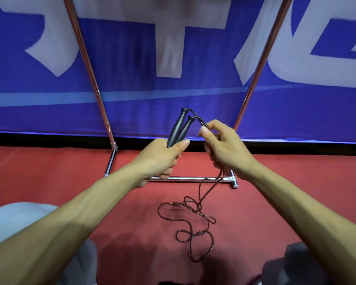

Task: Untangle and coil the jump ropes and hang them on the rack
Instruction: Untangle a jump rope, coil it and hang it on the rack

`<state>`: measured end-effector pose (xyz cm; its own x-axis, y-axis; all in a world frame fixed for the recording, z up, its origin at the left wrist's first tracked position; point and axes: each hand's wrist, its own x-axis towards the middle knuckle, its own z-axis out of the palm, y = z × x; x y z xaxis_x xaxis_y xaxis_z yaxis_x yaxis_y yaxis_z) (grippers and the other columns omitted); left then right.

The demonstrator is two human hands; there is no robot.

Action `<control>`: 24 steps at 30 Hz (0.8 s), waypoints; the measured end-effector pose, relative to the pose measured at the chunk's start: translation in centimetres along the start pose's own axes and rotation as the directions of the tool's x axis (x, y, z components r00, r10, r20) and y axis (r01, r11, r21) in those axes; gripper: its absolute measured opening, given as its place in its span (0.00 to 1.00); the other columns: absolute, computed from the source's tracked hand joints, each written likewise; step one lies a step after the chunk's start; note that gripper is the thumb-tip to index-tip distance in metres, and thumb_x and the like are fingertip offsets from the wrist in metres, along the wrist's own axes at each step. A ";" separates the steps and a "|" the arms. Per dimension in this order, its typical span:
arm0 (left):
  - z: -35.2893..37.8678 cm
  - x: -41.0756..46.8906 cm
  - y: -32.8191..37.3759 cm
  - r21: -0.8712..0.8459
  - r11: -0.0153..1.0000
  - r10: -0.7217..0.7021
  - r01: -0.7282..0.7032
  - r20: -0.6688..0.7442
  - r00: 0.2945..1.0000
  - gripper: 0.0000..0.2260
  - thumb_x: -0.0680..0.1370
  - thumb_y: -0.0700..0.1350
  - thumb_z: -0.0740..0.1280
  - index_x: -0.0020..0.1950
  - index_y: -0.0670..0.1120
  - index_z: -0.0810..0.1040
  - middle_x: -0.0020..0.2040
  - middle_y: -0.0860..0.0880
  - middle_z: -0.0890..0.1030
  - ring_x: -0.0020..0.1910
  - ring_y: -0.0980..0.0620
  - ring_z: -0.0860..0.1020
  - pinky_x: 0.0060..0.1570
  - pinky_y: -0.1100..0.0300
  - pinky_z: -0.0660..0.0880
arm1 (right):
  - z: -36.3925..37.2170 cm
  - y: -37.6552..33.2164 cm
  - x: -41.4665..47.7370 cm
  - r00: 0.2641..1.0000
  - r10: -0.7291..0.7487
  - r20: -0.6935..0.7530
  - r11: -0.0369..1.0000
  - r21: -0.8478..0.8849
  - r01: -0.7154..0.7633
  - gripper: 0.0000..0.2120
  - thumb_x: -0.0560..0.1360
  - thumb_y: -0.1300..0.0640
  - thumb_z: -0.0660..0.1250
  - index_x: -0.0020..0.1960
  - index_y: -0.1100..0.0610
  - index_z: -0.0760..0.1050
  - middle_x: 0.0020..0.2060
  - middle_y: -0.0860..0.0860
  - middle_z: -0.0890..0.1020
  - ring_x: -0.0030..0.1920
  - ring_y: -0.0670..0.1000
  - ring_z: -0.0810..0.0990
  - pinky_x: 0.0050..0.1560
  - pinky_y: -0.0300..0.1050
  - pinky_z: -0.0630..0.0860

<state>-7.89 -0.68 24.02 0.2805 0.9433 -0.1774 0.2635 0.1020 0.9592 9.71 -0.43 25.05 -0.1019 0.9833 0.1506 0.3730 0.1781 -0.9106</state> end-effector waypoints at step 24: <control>0.4 0.9 0.5 0.295 0.945 0.238 -0.140 -0.329 0.914 0.12 0.80 0.50 0.63 0.40 0.45 0.75 0.32 0.52 0.82 0.23 0.57 0.71 0.37 0.56 0.72 | 2.4 -0.4 -2.1 0.841 0.024 0.540 0.792 -0.524 0.314 0.13 0.80 0.49 0.61 0.39 0.54 0.70 0.31 0.51 0.81 0.27 0.45 0.76 0.34 0.39 0.74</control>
<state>-7.11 0.07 24.21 0.0155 0.9902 0.1389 0.4821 -0.1290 0.8665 7.54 -2.61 24.15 -0.5746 0.8119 -0.1030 0.7469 0.4688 -0.4716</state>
